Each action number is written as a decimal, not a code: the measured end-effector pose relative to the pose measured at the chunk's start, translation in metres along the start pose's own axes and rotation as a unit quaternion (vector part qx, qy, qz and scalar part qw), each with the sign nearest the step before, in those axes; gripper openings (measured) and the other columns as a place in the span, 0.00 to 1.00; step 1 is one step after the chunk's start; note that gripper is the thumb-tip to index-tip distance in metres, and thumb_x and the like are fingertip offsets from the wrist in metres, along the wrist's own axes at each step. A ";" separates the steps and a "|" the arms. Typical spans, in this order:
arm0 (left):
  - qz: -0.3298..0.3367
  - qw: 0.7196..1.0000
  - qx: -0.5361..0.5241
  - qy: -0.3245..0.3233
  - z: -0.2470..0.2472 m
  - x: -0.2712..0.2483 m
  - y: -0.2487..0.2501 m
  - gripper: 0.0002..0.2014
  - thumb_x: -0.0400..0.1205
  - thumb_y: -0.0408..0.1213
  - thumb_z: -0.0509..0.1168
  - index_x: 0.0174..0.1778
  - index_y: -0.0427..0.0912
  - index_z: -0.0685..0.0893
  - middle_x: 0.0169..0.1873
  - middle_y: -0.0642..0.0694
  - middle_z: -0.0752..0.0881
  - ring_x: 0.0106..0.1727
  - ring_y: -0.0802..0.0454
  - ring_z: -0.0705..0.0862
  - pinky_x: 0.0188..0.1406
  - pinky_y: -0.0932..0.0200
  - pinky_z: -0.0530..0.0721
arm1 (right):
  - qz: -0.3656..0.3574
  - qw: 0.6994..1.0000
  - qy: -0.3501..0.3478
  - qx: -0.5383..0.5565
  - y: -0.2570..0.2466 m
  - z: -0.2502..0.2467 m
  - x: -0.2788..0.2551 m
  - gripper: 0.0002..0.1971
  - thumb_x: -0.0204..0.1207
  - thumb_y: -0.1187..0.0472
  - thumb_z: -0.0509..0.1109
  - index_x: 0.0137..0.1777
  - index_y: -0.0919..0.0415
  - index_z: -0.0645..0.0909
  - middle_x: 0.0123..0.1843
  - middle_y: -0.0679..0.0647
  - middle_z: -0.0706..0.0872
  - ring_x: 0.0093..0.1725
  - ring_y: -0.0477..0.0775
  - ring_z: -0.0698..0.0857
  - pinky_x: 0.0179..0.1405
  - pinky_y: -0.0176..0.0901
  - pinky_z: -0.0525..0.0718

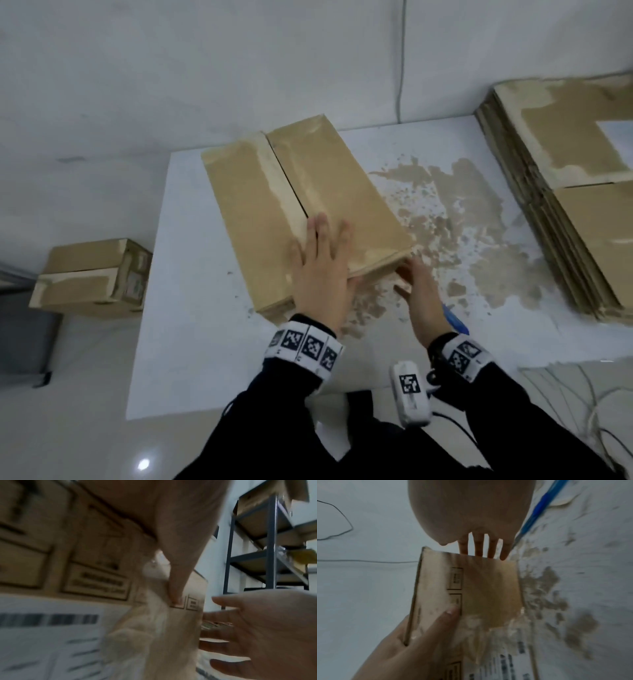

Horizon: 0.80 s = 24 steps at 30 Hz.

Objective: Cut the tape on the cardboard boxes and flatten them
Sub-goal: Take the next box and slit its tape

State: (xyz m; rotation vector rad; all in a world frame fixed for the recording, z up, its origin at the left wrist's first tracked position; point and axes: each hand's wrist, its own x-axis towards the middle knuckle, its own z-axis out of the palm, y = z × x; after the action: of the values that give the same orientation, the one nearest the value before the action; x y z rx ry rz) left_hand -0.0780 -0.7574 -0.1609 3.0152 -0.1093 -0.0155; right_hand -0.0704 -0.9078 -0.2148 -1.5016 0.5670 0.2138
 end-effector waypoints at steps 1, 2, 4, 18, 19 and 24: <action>0.015 1.000 0.009 0.010 0.004 -0.002 -0.003 0.42 0.81 0.54 0.64 0.85 0.47 0.48 0.83 0.34 0.51 0.84 0.36 0.49 0.79 0.36 0.54 | 0.029 0.999 -0.015 0.013 0.008 -0.001 0.000 0.25 0.86 0.44 0.48 0.72 0.57 0.73 0.67 0.52 0.80 0.64 0.52 0.79 0.66 0.49 0.77; 0.029 0.999 0.018 0.014 0.006 -0.006 -0.006 0.40 0.81 0.53 0.64 0.85 0.47 0.51 0.82 0.33 0.56 0.83 0.36 0.54 0.78 0.37 0.58 | 0.064 0.997 -0.028 0.041 0.013 -0.002 0.001 0.25 0.86 0.44 0.48 0.72 0.58 0.73 0.64 0.53 0.81 0.62 0.53 0.80 0.65 0.50 0.77; 0.050 0.998 0.028 0.019 0.008 -0.011 -0.012 0.39 0.80 0.51 0.67 0.83 0.46 0.58 0.80 0.33 0.63 0.81 0.35 0.63 0.76 0.39 0.65 | 0.118 0.988 -0.036 0.097 0.018 -0.002 0.007 0.26 0.86 0.44 0.49 0.73 0.61 0.72 0.56 0.52 0.82 0.58 0.56 0.81 0.64 0.50 0.78; -0.116 0.759 -0.629 0.120 -0.028 -0.030 -0.032 0.35 0.78 0.49 0.65 0.78 0.41 0.62 0.70 0.49 0.75 0.74 0.41 0.73 0.63 0.45 0.82 | -0.396 0.916 -0.072 0.015 -0.096 0.002 -0.043 0.23 0.80 0.65 0.67 0.71 0.53 0.65 0.67 0.41 0.74 0.66 0.34 0.75 0.64 0.30 0.76; -0.160 0.733 -0.648 0.130 -0.026 -0.039 -0.039 0.36 0.78 0.53 0.63 0.78 0.40 0.62 0.69 0.46 0.75 0.73 0.37 0.73 0.58 0.47 0.84 | -0.434 0.897 -0.072 -0.045 -0.096 0.009 -0.046 0.23 0.79 0.63 0.68 0.72 0.54 0.66 0.67 0.40 0.74 0.67 0.32 0.74 0.65 0.28 0.74; -0.146 0.826 -0.441 0.321 -0.061 -0.085 -0.055 0.44 0.75 0.71 0.58 0.83 0.53 0.55 0.82 0.52 0.60 0.81 0.53 0.61 0.76 0.37 0.68 | -0.521 0.804 -0.190 -0.213 -0.064 0.043 -0.060 0.26 0.78 0.65 0.68 0.76 0.53 0.70 0.77 0.54 0.71 0.77 0.50 0.69 0.77 0.46 0.69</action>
State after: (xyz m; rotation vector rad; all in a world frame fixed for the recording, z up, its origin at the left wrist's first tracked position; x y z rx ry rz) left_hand -0.1582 -0.6894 -0.1068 1.9404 0.3327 0.7033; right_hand -0.0818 -0.8580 -0.1313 -1.9285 -0.7177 -0.2430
